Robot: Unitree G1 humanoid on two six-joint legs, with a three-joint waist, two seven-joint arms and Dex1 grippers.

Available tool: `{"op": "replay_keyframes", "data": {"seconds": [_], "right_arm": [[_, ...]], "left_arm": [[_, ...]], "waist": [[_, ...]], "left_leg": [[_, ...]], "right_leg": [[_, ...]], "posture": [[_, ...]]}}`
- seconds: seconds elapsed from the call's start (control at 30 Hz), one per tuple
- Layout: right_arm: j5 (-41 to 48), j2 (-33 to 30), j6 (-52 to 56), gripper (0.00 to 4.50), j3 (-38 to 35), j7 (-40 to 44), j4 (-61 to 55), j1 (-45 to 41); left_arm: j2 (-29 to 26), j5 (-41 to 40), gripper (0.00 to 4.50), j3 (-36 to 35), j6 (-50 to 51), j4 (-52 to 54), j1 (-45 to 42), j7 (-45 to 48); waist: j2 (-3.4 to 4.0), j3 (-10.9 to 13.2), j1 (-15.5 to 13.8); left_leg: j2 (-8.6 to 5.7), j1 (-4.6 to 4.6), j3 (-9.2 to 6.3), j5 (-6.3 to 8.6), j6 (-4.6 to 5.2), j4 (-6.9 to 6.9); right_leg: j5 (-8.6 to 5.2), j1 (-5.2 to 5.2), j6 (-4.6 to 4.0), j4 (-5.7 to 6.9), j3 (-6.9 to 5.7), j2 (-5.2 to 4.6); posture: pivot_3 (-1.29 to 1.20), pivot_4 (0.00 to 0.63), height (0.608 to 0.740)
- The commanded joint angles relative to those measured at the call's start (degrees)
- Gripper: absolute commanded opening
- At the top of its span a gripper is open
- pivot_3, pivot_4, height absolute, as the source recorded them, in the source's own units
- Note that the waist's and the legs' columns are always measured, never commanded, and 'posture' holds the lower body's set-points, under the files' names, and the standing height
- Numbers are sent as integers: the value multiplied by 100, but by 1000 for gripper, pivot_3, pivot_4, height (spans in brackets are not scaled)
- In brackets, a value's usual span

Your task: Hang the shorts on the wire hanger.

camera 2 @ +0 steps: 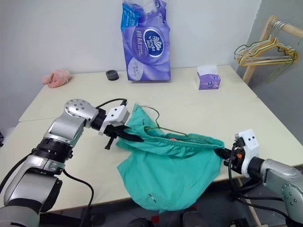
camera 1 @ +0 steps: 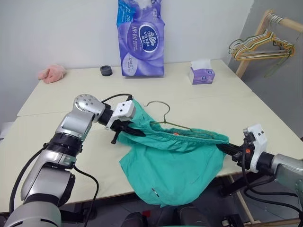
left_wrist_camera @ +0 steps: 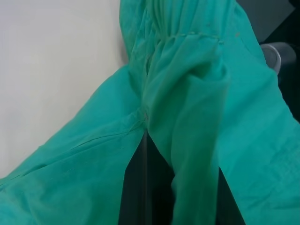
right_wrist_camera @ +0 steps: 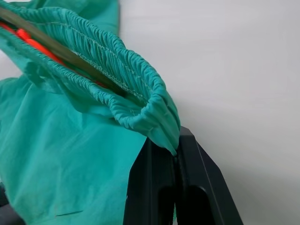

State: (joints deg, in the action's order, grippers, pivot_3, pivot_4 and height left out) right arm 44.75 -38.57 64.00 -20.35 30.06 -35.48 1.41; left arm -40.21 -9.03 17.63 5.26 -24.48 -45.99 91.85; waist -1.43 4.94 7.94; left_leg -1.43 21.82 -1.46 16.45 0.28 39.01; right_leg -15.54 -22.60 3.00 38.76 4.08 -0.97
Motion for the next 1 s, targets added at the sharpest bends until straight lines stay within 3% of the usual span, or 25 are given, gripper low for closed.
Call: {"op": "replay_keyframes", "data": {"seconds": [0.03,0.23,0.43,0.63,0.83,1.0], "right_arm": [[154,-303,-64,17,-26,38,-381,-278],[-61,-1285,-150,17,503,313,-639,-896],[-579,-2125,-599,17,1578,983,-417,-1984],[-1125,-2249,-811,17,2612,1379,-217,-2995],[-1917,-2322,-1288,17,3115,1543,25,-3194],[-2256,-2521,-1585,1203,3049,1780,95,-3069]], "left_arm": [[12,136,0,-72,-214,-102,-66,-58],[278,333,0,-47,-390,-296,-108,-300],[740,587,0,-10,-555,-487,-276,-722],[1129,826,0,-13,-596,-510,-233,-1326],[1309,878,0,-51,-554,-380,-67,-1693],[1381,823,0,-66,-452,-171,84,-1816]], "waist": [[1,2,1],[-1,6,3],[1,8,17],[3,10,27],[3,10,25],[3,10,19]], "left_leg": [[0,0,1,0,0,0],[0,2,0,0,0,0],[-2,7,1,0,0,1],[-1,7,3,1,1,0],[-2,14,1,2,1,-4],[-2,14,1,2,1,-4]], "right_leg": [[0,0,1,0,1,-1],[-1,1,2,-9,-2,-3],[0,2,0,-21,-2,-7],[4,-1,-6,-22,-1,-9],[13,-8,-21,-21,-3,-15],[13,-9,-21,-21,-4,-16]], "posture": [[-201,68,740],[-208,70,740],[-225,65,740],[-218,68,740],[-213,68,740],[-212,66,740]]}}
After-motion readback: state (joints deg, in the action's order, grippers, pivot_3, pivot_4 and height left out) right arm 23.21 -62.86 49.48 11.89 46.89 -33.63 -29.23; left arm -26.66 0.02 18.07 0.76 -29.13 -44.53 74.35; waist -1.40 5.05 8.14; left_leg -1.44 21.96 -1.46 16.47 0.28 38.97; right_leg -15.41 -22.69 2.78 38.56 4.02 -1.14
